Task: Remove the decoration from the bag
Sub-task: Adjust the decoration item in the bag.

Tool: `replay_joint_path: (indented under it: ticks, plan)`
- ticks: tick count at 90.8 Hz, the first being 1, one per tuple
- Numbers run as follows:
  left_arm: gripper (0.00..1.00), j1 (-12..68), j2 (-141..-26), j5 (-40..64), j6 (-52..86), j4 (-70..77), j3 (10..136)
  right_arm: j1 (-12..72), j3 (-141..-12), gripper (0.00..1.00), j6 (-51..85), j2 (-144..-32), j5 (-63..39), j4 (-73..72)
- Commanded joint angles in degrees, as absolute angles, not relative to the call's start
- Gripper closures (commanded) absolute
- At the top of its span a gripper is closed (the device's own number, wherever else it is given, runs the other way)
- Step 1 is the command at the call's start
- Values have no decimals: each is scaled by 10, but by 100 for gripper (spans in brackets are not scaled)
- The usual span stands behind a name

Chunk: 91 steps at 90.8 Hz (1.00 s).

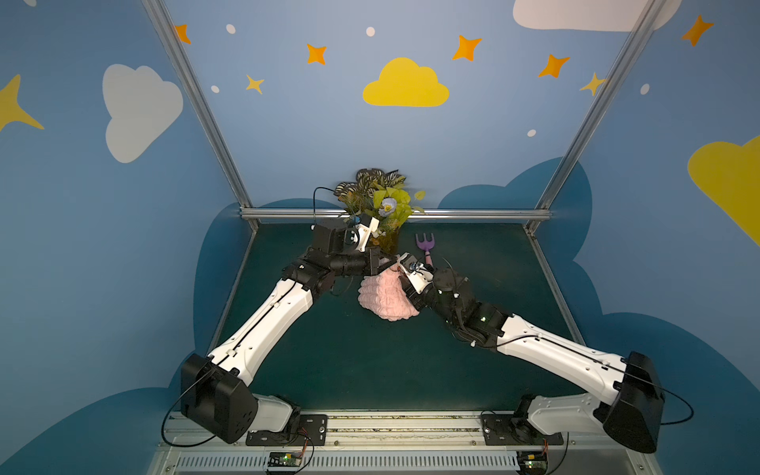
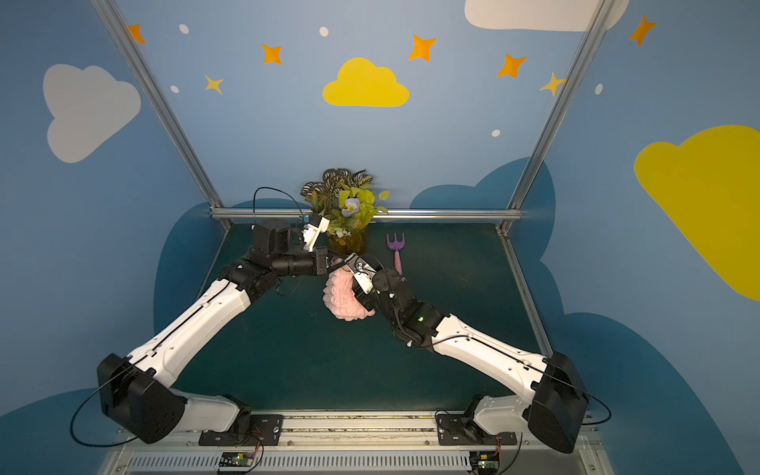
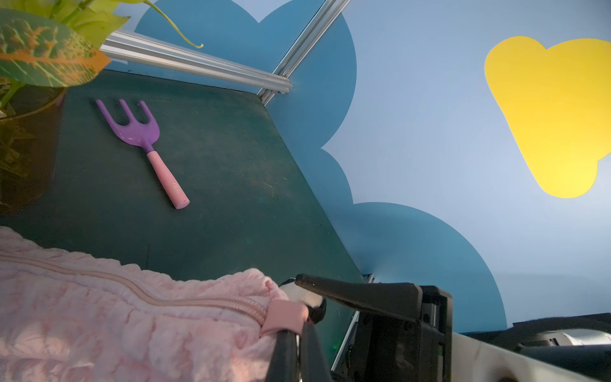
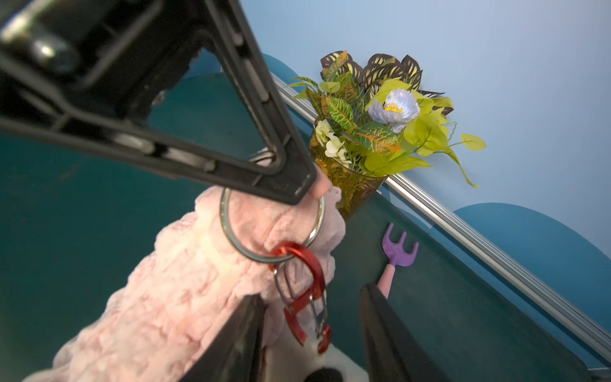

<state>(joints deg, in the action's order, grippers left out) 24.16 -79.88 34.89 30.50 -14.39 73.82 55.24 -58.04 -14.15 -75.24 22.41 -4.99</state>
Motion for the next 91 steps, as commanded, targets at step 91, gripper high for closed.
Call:
replay_joint_path:
  ticks: [91]
  plan:
    - [98, 244, -791, 451, 318, -74, 752, 529, -535, 47, -135, -725, 213, -103]
